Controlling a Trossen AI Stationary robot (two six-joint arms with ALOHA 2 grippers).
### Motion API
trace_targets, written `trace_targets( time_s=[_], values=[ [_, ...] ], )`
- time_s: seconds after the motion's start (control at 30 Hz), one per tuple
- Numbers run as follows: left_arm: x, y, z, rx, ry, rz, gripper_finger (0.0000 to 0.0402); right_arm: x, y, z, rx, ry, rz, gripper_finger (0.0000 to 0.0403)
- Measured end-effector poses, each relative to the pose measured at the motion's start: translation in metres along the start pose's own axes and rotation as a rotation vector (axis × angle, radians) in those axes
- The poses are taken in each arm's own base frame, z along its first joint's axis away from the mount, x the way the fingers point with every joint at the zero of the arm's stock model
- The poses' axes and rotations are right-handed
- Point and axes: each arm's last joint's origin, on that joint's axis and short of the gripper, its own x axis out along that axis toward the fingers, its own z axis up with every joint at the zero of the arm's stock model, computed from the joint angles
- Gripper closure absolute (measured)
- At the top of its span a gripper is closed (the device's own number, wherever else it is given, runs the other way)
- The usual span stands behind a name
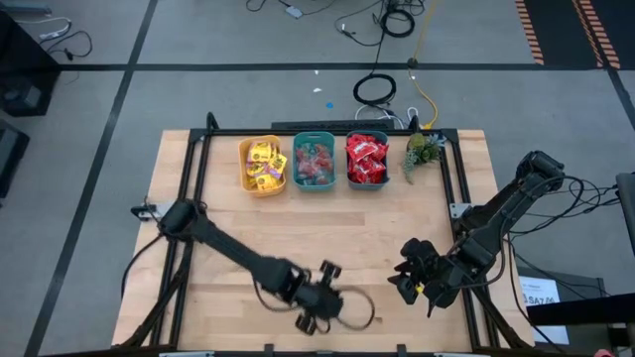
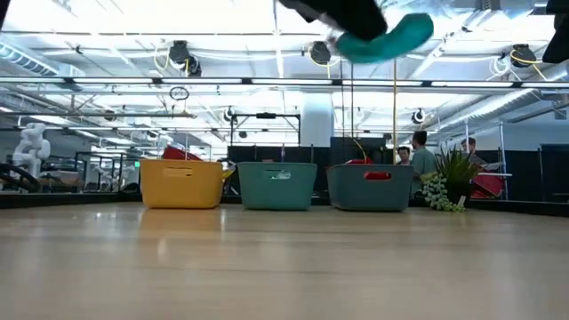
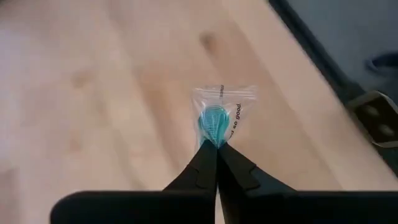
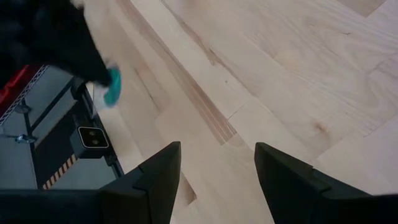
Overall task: Sort candy
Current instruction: Put the blue gummy candy into the green bin
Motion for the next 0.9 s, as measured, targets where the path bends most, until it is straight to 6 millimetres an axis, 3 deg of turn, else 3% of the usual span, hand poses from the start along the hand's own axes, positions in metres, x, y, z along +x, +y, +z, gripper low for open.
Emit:
trace_targets(
  time_s=[0.1, 0.23, 0.43, 0.63, 0.77, 0.9],
  values=[
    [-0.021, 0.034, 0.001, -0.057, -0.015, 0.056, 0.0399, 0.000, 0.000, 0.000, 0.001, -0.001, 0.000, 0.0206],
    [-0.048, 0.093, -0.011, -0.149, 0.048, 0.170, 0.0400, 0.000, 0.000, 0.000, 0.008, -0.006, 0.001, 0.0206],
    [-0.070, 0.189, -0.053, -0.288, 0.157, 0.284, 0.0400, 0.000, 0.000, 0.002, 0.028, -0.054, 0.001, 0.0206],
    [-0.086, 0.276, -0.115, -0.503, 0.238, 0.330, 0.0401, 0.000, 0.000, 0.003, 0.079, -0.095, 0.000, 0.0206],
    [-0.102, 0.316, -0.149, -0.672, 0.216, 0.398, 0.0398, 0.000, 0.000, 0.004, 0.109, -0.134, -0.002, 0.0206],
    [-0.112, 0.335, -0.170, -0.728, 0.224, 0.428, 0.0384, 0.000, 0.000, 0.006, 0.115, -0.195, -0.004, 0.0206]
  ],
)
